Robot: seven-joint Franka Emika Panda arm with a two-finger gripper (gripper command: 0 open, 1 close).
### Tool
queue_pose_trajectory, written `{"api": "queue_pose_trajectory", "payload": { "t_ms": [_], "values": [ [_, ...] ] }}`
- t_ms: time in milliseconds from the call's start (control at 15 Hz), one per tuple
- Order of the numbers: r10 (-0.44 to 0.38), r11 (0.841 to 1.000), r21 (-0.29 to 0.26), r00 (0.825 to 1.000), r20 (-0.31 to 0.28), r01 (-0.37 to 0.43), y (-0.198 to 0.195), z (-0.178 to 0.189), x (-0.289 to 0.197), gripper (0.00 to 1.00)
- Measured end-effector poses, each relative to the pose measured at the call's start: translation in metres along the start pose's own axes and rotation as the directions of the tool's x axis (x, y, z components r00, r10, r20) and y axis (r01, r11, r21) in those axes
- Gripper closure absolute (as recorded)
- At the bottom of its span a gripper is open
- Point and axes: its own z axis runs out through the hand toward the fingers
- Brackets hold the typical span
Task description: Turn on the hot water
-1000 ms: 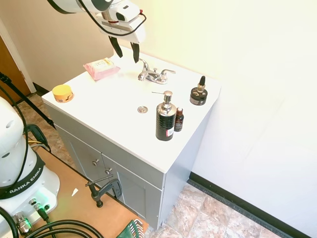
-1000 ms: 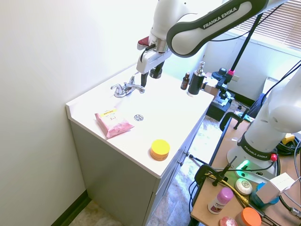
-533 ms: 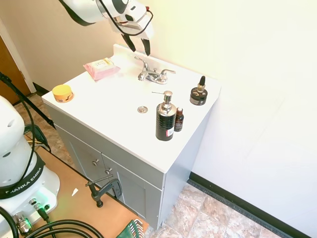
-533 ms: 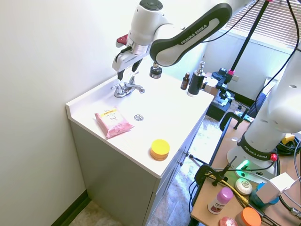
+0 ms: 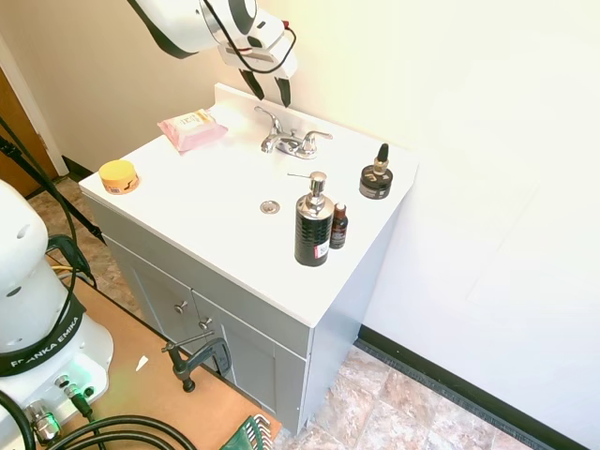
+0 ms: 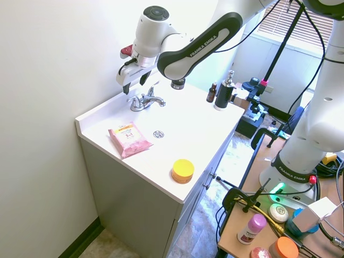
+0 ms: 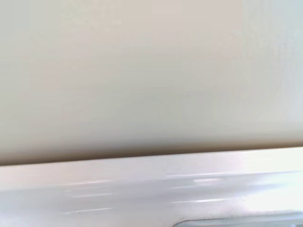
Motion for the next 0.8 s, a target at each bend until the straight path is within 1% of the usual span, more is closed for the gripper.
{"api": "queue_pose_trajectory", "payload": {
  "t_ms": [200, 467, 600, 800],
  "values": [
    [-0.015, 1.000, -0.011, 1.000, -0.003, 0.015, -0.006, 0.008, -0.007, 0.00],
    [0.007, 0.999, -0.032, 1.000, 0.009, -0.006, -0.002, 0.017, -0.006, 0.00],
    [0.013, 0.998, -0.068, 0.999, 0.034, -0.011, 0.002, 0.019, -0.005, 0.00],
    [0.000, 0.989, -0.149, 0.998, 0.071, 0.011, 0.010, 0.016, -0.006, 0.00]
  ]
}}
